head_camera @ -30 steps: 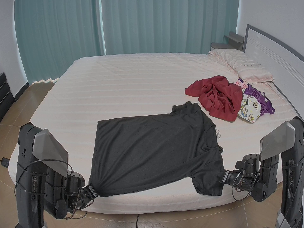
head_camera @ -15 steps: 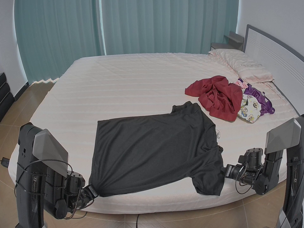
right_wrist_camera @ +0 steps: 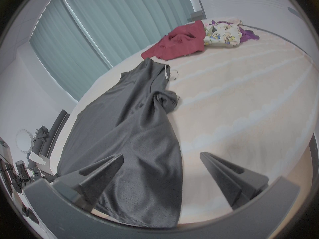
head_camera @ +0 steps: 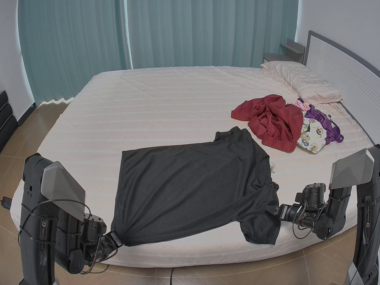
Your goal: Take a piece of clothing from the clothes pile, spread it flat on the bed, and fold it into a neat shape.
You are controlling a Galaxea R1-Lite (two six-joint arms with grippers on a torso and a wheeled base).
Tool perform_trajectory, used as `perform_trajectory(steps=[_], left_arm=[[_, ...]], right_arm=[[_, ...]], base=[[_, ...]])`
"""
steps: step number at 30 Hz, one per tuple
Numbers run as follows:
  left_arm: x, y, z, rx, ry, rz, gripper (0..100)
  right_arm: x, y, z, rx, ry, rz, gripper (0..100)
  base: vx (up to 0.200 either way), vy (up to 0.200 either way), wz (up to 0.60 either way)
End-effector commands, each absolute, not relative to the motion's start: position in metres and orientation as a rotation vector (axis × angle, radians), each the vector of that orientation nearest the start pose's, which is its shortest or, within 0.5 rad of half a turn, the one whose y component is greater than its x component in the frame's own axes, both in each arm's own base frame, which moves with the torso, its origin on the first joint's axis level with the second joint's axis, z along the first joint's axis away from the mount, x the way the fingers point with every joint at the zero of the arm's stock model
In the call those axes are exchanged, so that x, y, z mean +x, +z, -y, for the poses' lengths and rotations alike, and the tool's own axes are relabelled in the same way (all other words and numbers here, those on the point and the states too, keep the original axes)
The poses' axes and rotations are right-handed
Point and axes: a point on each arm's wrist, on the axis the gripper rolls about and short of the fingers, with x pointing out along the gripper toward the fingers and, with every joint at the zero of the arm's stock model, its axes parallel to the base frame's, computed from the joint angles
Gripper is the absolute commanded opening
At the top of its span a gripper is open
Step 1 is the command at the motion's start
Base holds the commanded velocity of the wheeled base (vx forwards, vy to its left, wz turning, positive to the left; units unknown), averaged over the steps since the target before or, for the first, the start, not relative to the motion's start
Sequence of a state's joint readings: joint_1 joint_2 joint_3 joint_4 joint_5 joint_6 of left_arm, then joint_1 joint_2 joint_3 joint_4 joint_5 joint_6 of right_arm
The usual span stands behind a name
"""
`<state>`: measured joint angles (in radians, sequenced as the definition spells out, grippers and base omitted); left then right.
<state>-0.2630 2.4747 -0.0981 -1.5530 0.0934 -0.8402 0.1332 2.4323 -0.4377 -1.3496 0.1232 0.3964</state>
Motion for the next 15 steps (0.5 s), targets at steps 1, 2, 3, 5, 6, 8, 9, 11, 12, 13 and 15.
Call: perform_trajectory(steps=[1,2,3,5,6,8,9,11,12,13,15], left_arm=[[0.225,-0.065,0.059,-0.649,0.182,-0.809,0],[0.225,-0.065,0.058,-0.65,0.183,-0.808,0],[0.225,-0.065,0.058,-0.648,0.183,-0.808,0],[0.225,-0.065,0.059,-0.648,0.183,-0.808,0],[0.225,-0.065,0.058,-0.65,0.183,-0.808,0],[0.225,-0.065,0.058,-0.65,0.183,-0.808,0],[0.225,-0.065,0.058,-0.65,0.183,-0.808,0],[0.225,-0.065,0.059,-0.649,0.182,-0.809,0],[0.225,-0.065,0.058,-0.648,0.184,-0.807,0],[0.225,-0.065,0.058,-0.649,0.185,-0.807,0],[0.225,-0.065,0.058,-0.648,0.184,-0.807,0]], right_arm=[[0.309,-0.065,-0.045,0.375,0.115,-0.71,0],[0.313,-0.067,-0.045,0.375,0.113,-0.708,0],[0.318,-0.068,-0.044,0.377,0.109,-0.696,0],[0.327,-0.065,-0.042,0.383,0.106,-0.662,0],[0.33,-0.064,-0.04,0.385,0.102,-0.65,0],[0.336,-0.06,-0.039,0.388,0.103,-0.622,0],[0.336,-0.059,-0.039,0.388,0.103,-0.619,0],[0.343,-0.055,-0.039,0.39,0.109,-0.589,0],[0.35,-0.05,-0.04,0.391,0.117,-0.56,0],[0.353,-0.048,-0.04,0.39,0.119,-0.549,0],[0.358,-0.048,-0.041,0.389,0.121,-0.551,0]], base=[[0.0,0.0,0.0],[0.0,0.0,0.0],[0.0,0.0,0.0],[0.0,0.0,0.0],[0.0,0.0,0.0],[0.0,0.0,0.0],[0.0,0.0,0.0],[0.0,0.0,0.0],[0.0,0.0,0.0],[0.0,0.0,0.0],[0.0,0.0,0.0]])
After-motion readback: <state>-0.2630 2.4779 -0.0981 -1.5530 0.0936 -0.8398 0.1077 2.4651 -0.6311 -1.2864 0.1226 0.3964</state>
